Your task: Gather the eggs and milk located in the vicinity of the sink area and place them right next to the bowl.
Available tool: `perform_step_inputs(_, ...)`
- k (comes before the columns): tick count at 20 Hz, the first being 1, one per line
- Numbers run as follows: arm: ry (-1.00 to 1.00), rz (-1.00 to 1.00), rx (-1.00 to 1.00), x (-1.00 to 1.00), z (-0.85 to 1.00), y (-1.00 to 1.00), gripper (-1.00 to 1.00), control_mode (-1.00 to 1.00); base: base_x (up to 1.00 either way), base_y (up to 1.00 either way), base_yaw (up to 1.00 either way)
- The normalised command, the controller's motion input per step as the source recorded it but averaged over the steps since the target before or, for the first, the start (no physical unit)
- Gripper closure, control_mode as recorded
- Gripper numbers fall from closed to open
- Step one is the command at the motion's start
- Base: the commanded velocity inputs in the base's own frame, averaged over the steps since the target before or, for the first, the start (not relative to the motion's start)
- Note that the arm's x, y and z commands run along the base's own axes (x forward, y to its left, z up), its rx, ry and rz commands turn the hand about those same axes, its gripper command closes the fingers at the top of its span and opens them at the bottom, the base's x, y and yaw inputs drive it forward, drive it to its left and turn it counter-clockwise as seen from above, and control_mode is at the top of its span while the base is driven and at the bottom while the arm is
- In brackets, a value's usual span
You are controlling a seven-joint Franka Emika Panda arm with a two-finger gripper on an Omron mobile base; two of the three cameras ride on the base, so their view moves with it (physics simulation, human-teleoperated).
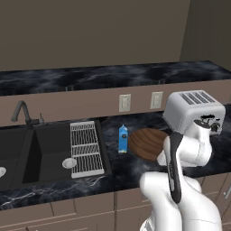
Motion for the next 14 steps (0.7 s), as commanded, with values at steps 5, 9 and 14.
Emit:
perform_step_inputs(5, 0.00, -0.20, -0.20, -0.02, 0.00, 0.77, 1.00, -1.00, 0.00, 0.00, 0.00)
perform_step_inputs(9, 0.00, -0.21, -0.25, -0.02, 0.00, 0.82, 1.00, -1.00, 0.00, 0.00, 0.00)
perform_step_inputs(14, 0.00, -0.17, -0.22, -0.02, -0.03, 0.81, 1.00, -1.00, 0.00, 0.00, 0.00)
